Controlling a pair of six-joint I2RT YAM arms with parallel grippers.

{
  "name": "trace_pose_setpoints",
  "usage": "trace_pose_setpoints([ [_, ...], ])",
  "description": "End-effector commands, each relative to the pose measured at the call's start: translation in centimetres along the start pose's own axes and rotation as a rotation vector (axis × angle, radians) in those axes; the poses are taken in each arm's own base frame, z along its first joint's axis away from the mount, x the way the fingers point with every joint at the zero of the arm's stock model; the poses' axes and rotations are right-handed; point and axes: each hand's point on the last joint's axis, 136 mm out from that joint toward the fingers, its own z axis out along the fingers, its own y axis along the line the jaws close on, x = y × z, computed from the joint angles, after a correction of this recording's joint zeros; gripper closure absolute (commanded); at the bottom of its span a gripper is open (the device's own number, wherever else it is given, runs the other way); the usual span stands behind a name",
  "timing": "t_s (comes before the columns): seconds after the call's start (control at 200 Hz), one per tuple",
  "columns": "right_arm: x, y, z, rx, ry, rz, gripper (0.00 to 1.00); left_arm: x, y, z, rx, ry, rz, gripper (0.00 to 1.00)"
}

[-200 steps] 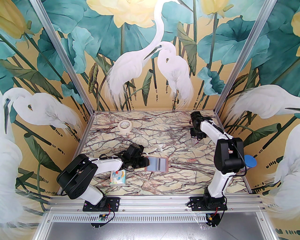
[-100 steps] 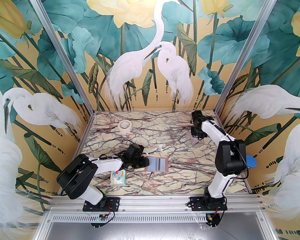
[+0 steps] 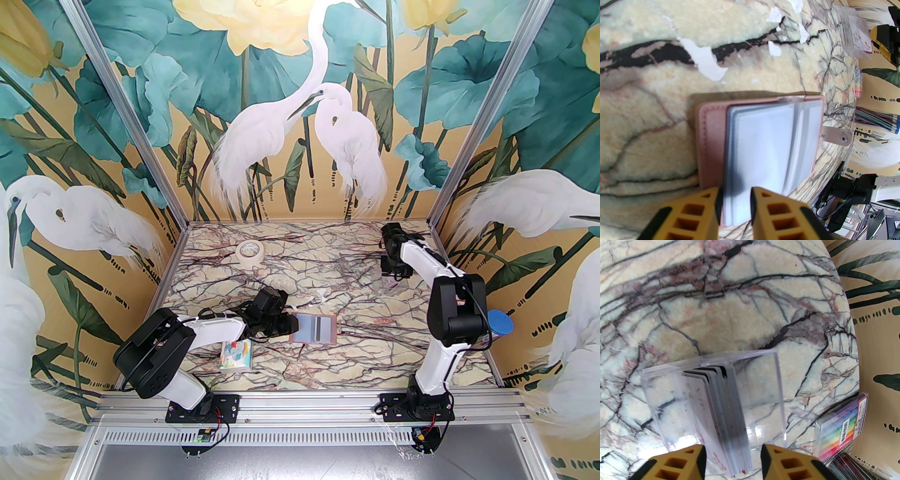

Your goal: Put the credit cards into the card holder

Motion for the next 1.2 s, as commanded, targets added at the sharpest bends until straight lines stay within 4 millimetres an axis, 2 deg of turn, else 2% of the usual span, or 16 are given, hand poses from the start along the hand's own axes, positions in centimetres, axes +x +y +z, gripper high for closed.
trace_pose_setpoints([
  [0.0,-0.7,-0.1,0.1,0.011,-0.005,0.0,0.52,1.4,2.7,0.1,-0.102,0.037,-0.024,0.72],
  [0.525,-0.5,-0.4,1.1,0.045,0.017,-0.005,0.52,1.5,2.9,0.2,-0.102,0.039,-0.023,0.73],
  [1.195,-1.2,-1.7,-1.1,0.079,-0.04,0.022,0.54,1.4,2.8,0.2,-0.106,0.043,-0.02,0.73],
])
